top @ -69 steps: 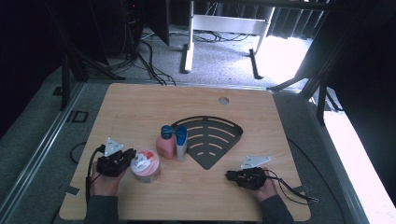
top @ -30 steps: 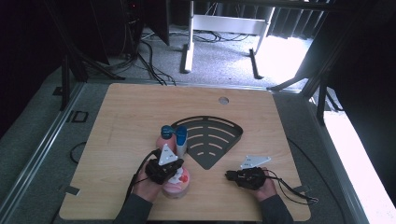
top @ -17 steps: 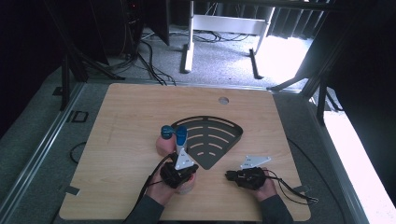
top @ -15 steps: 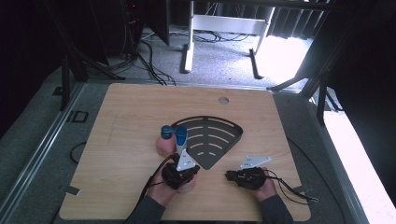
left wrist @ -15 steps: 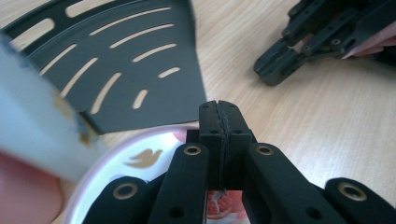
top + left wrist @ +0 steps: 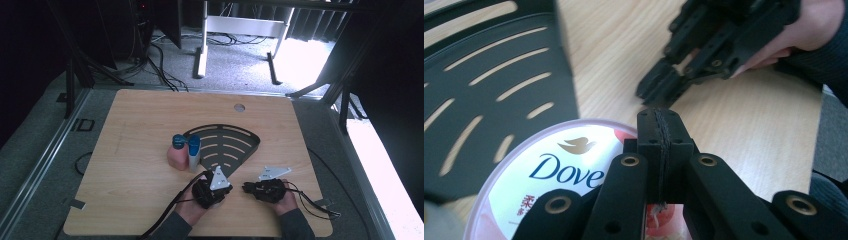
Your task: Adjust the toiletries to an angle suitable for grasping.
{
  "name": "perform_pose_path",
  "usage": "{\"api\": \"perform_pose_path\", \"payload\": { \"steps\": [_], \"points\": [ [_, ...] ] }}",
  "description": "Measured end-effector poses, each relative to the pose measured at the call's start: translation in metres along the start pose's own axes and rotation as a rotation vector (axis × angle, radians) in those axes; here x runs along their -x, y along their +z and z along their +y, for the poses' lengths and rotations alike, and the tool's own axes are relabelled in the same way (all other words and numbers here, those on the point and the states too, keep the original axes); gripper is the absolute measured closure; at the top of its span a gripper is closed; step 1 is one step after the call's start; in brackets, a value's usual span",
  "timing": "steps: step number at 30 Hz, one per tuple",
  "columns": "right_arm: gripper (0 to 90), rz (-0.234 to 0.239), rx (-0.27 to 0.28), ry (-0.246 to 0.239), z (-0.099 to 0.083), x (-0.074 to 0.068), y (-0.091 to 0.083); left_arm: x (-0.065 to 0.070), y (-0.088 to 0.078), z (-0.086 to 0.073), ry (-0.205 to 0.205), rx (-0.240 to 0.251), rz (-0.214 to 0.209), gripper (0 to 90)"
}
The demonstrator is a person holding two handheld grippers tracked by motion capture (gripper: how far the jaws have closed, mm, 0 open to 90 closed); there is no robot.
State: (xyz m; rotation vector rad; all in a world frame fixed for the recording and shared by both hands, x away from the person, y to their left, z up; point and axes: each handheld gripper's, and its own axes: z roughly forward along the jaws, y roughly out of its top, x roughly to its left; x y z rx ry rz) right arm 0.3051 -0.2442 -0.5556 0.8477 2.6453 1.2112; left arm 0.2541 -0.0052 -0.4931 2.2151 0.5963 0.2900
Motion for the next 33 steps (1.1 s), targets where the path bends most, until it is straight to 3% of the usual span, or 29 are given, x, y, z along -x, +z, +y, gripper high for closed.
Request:
{"api": "perform_pose_path", "payload": {
  "steps": [6,10,14,19,33],
  "points": [
    [79.0,-0.015,-0.002,0.001,0.0,0.001,-0.001,0.007,0.015,0.015,0.052,-0.012,-0.04,88.8],
    [78.7,-0.026,0.001,0.01,-0.002,0.004,-0.004,0.003,0.026,0.025,0.044,-0.012,-0.057,88.0],
    [78.6,-0.038,0.011,0.024,-0.004,0.007,-0.009,-0.004,0.034,0.033,0.041,-0.019,-0.041,87.2],
    [78.7,-0.05,0.022,0.039,-0.006,0.01,-0.014,-0.021,0.037,0.034,-0.003,-0.019,0.01,88.0],
    [76.3,-0.063,0.033,0.053,-0.008,0.012,-0.02,-0.043,0.023,0.019,-0.081,0.008,0.042,88.5]
  ]
}}
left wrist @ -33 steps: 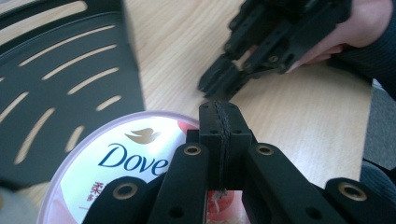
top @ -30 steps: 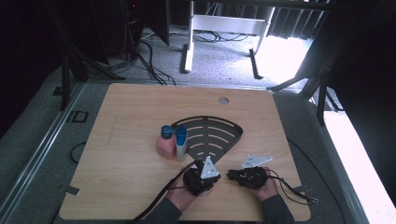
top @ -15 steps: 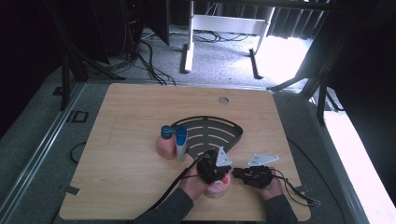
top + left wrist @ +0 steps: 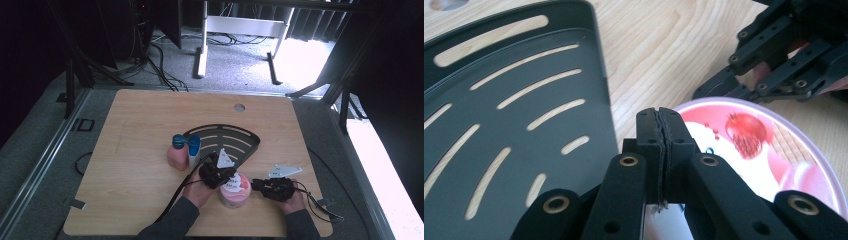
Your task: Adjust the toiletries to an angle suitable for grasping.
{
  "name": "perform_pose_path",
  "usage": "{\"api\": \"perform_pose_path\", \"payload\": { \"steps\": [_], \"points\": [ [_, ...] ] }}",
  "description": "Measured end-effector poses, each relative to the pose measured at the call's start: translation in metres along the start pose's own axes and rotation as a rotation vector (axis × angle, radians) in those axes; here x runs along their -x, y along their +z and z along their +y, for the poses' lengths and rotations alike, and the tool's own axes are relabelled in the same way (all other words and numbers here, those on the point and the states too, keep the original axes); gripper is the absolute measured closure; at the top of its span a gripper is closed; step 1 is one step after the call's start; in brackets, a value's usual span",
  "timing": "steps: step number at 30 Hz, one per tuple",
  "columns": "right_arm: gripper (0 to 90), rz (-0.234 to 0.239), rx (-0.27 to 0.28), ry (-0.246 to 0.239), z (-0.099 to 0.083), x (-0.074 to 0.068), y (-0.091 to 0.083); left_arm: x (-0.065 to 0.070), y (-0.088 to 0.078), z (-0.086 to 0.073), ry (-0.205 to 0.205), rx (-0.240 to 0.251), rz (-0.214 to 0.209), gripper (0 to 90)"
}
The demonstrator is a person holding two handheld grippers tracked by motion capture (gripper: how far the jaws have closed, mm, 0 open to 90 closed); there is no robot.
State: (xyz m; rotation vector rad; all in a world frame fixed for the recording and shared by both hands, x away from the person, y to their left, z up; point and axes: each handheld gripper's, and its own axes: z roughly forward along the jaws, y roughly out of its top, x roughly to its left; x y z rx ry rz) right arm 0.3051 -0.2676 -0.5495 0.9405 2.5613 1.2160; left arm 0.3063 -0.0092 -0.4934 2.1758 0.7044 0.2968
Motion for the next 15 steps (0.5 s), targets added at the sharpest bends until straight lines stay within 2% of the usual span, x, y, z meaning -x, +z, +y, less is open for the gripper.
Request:
{"api": "perform_pose_path", "payload": {
  "steps": [4,11,15],
  "points": [
    [75.8,-0.006,0.005,0.002,-0.001,0.0,-0.002,-0.004,-0.004,-0.005,-0.024,0.014,-0.003,87.5],
    [75.7,-0.016,0.009,0.009,-0.006,-0.002,-0.01,-0.003,-0.007,-0.009,-0.04,0.025,0.001,84.8],
    [75.5,-0.025,0.015,0.024,-0.009,-0.001,-0.015,-0.001,-0.008,-0.013,-0.034,0.051,-0.019,76.7]
  ]
}}
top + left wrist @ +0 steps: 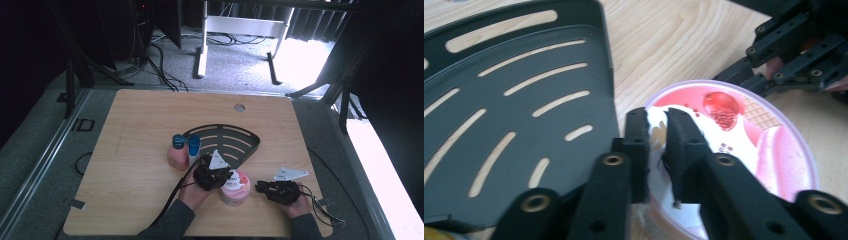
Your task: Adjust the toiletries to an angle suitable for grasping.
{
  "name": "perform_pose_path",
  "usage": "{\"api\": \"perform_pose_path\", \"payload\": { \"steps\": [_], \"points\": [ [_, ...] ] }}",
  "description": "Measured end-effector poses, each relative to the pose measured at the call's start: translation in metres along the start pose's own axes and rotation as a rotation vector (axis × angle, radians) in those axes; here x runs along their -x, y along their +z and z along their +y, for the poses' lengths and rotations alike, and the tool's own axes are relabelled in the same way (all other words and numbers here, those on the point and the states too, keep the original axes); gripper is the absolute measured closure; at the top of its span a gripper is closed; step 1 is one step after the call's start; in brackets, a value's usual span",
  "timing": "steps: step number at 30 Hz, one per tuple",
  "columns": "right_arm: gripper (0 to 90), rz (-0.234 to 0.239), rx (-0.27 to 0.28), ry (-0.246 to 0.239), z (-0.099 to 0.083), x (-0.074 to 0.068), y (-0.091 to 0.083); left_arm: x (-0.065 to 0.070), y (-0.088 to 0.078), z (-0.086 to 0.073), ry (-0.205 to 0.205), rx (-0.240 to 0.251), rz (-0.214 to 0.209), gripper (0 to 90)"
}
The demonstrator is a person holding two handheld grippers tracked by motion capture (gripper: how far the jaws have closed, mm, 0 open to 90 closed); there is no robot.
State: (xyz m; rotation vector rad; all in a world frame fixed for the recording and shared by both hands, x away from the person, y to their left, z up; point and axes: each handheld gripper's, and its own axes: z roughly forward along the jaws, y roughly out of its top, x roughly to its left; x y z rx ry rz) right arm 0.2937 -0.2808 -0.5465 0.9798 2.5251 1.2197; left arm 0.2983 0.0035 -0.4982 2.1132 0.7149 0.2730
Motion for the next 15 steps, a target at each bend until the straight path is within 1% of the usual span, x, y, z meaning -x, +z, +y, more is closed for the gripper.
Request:
{"api": "perform_pose_path", "payload": {
  "steps": [2,4,8,10,13,15],
  "points": [
    [75.4,-0.005,0.001,0.002,-0.001,0.0,-0.002,0.001,-0.003,-0.003,0.009,0.016,0.005,73.1],
    [75.3,-0.007,0.005,0.006,-0.002,0.0,-0.003,0.001,-0.007,-0.006,0.007,0.033,0.009,68.9],
    [74.9,-0.009,0.004,0.003,-0.002,-0.001,-0.004,-0.003,-0.018,-0.012,-0.022,0.064,-0.003,60.7],
    [74.8,-0.009,0.003,0.001,-0.002,-0.002,-0.005,-0.004,-0.022,-0.015,-0.034,0.083,-0.008,58.9],
    [74.8,-0.012,0.008,0.001,-0.003,-0.004,-0.007,-0.006,-0.026,-0.018,-0.042,0.1,-0.023,54.6],
    [74.8,-0.011,0.009,0.001,-0.004,-0.005,-0.008,-0.006,-0.027,-0.022,-0.041,0.105,-0.023,52.4]
  ]
}}
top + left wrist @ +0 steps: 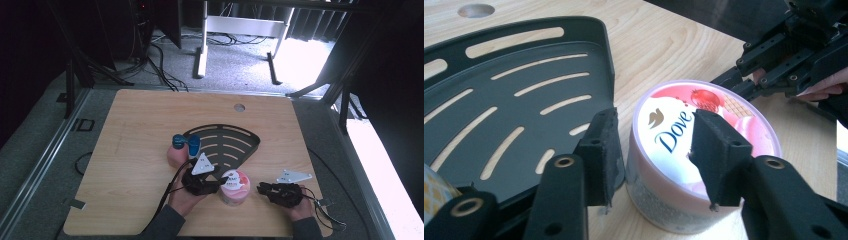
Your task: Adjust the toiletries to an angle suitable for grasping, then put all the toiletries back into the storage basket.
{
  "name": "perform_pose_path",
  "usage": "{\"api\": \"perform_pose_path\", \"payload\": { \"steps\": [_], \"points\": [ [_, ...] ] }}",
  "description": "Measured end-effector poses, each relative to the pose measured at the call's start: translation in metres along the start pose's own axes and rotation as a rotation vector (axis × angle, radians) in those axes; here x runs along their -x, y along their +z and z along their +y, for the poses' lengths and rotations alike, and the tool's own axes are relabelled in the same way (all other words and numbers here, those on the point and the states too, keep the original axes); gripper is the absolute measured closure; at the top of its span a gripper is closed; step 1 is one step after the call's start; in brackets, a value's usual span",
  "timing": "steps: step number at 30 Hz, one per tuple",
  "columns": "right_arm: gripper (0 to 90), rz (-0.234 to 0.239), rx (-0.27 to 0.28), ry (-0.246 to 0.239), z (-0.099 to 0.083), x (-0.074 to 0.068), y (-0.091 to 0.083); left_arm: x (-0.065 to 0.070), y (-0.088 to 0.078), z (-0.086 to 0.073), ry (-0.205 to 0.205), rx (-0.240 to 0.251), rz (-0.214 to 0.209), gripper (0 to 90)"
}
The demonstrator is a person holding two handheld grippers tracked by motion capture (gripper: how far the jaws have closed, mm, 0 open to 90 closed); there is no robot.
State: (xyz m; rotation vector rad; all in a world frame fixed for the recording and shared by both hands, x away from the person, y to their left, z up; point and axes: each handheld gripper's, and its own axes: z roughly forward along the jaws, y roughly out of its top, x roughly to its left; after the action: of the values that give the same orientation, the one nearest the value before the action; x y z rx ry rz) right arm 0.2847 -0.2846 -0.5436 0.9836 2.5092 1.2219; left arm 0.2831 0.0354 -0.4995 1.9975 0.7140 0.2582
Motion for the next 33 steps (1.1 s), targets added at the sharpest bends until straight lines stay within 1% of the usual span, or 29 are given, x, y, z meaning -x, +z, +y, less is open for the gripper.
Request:
{"api": "perform_pose_path", "payload": {
  "steps": [1,3,4,5,7,8,9,11,16,18,21,23,27,30,33],
  "points": [
    [74.8,-0.001,-0.001,-0.003,-0.001,-0.001,-0.001,0.0,-0.001,-0.002,-0.006,0.005,-0.002,51.5],
    [74.0,-0.002,0.0,-0.004,-0.001,-0.002,-0.002,0.0,-0.002,-0.005,-0.01,0.021,-0.018,46.7],
    [72.2,-0.001,0.002,-0.003,-0.001,-0.002,-0.003,0.0,-0.002,-0.006,-0.015,0.024,-0.028,44.8],
    [70.3,0.004,0.004,-0.004,-0.001,-0.003,-0.004,0.0,-0.002,-0.008,-0.011,0.027,-0.045,43.8],
    [68.2,0.007,0.009,-0.002,0.0,-0.004,-0.005,0.0,-0.003,-0.01,-0.01,0.028,-0.049,40.0],
    [66.8,0.012,0.012,0.0,0.0,-0.004,-0.005,0.0,-0.003,-0.011,-0.014,0.028,-0.061,37.4],
    [65.3,0.015,0.014,-0.002,0.0,-0.005,-0.005,-0.001,-0.004,-0.012,-0.017,0.031,-0.071,37.1],
    [62.5,0.018,0.017,-0.012,0.001,-0.007,-0.005,-0.001,-0.006,-0.014,-0.012,0.032,-0.072,35.6],
    [59.4,0.039,0.041,-0.031,0.003,-0.011,-0.006,-0.003,-0.009,-0.017,-0.009,0.031,-0.106,34.5],
    [57.8,0.049,0.046,-0.037,0.003,-0.012,-0.007,-0.003,-0.009,-0.018,-0.005,0.03,-0.111,33.8],
    [55.2,0.059,0.041,-0.047,0.004,-0.014,-0.006,-0.004,-0.009,-0.021,-0.006,0.027,-0.129,32.7],
    [54.1,0.063,0.03,-0.055,0.004,-0.016,-0.005,-0.005,-0.008,-0.023,-0.003,0.02,-0.133,31.7],
    [51.4,0.078,0.027,-0.063,0.005,-0.017,-0.003,-0.005,-0.007,-0.027,0.024,0.0,-0.142,27.4],
    [49.3,0.088,0.026,-0.07,0.005,-0.018,-0.004,-0.005,-0.005,-0.029,0.033,-0.006,-0.145,27.5],
    [47.4,0.097,0.03,-0.078,0.006,-0.019,-0.004,-0.004,-0.001,-0.031,0.046,-0.02,-0.134,27.8]
  ]
}}
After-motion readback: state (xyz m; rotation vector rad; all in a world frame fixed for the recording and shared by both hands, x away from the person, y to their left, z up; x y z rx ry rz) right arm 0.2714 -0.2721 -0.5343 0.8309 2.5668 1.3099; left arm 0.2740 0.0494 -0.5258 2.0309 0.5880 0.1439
